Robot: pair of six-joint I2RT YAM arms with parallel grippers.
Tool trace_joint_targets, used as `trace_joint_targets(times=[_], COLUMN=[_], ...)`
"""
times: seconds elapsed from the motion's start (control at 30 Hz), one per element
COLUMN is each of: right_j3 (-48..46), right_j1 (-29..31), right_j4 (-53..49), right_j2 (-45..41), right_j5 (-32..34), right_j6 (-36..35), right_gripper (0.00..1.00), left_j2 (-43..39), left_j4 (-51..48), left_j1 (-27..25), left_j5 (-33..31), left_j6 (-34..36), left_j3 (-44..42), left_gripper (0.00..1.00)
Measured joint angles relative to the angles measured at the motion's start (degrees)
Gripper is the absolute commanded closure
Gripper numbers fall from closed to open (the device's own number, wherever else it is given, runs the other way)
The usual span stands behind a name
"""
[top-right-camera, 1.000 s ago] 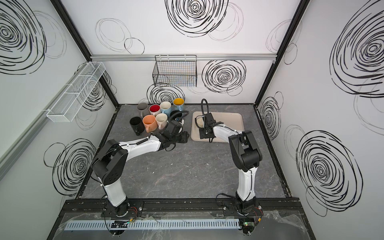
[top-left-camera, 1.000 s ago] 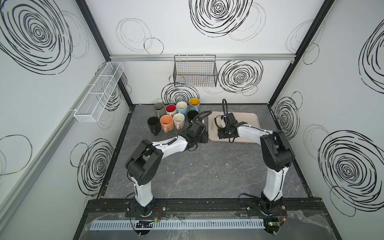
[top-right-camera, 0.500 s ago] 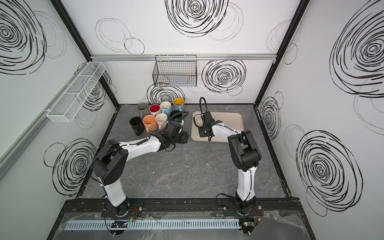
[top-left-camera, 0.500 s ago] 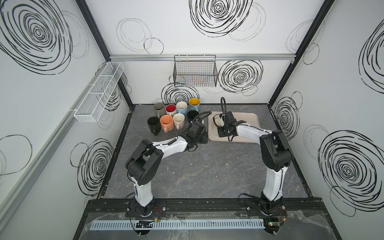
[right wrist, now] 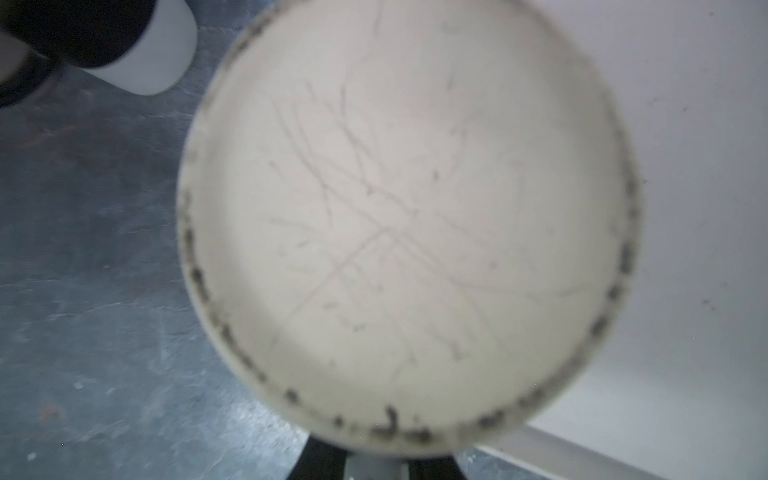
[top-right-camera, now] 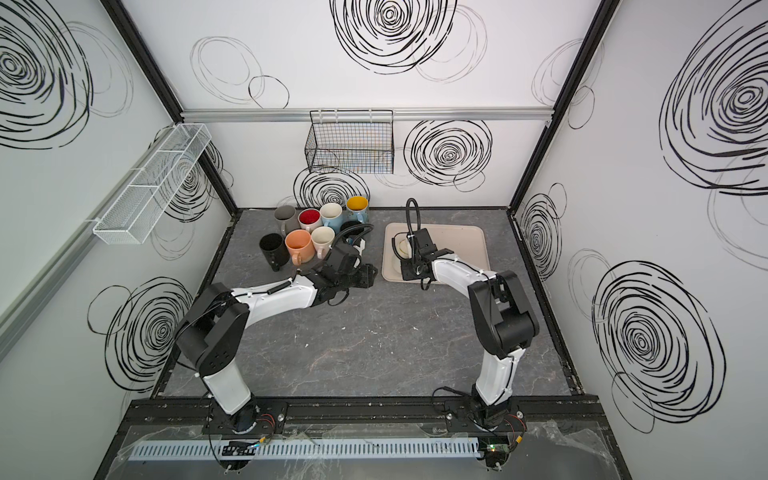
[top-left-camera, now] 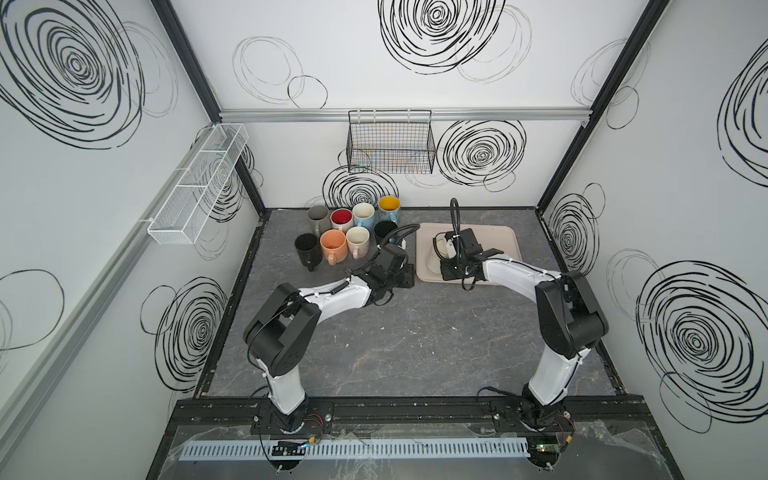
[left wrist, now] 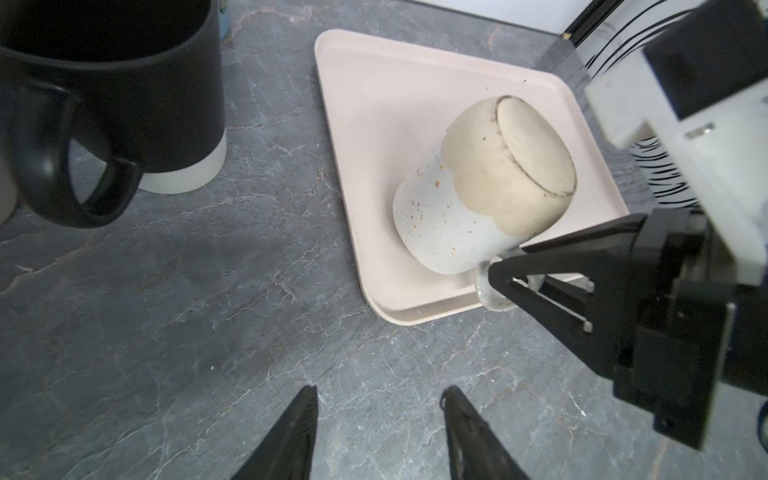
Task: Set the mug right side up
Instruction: 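Grasp the speckled cream mug handle with the right gripper and lift it, then close the left gripper on the speckled mug held by the right gripper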
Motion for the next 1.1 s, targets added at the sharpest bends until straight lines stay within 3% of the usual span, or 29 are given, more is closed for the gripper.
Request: trace_joint_targets(times=[0.3,0.63,0.83,1.1], right_j3=[-9.2,-14.3,-15.4,-16.7], right_j1=[-5.4,-6.0,-4.1,-1.4], right_j4=[12.9,28.4,32.2,33.2], right_j2=[-13.9,-20.7,-23.4,-25.2], right_j5=[-14.5,-31.1,-35.6,-36.7], right_j6=[10.3,21.8,24.2,24.8], right_gripper=[1.00,1.00,1.00,1.00], left_j2=[-9.4,-9.3,-5.6,-3.7], left_j4=[14.4,32.6,42.9,47.0], left_j1=[2.3,2.4,1.7,1.6], left_j5=[6.6,15.8,19.1,20.2], left_j6=[-5.3,-14.7,-20.8,-24.9], left_j3=[-9.2,-13.1,-13.4,-13.4], left_gripper=[0.38,0.39,0.42,0.44])
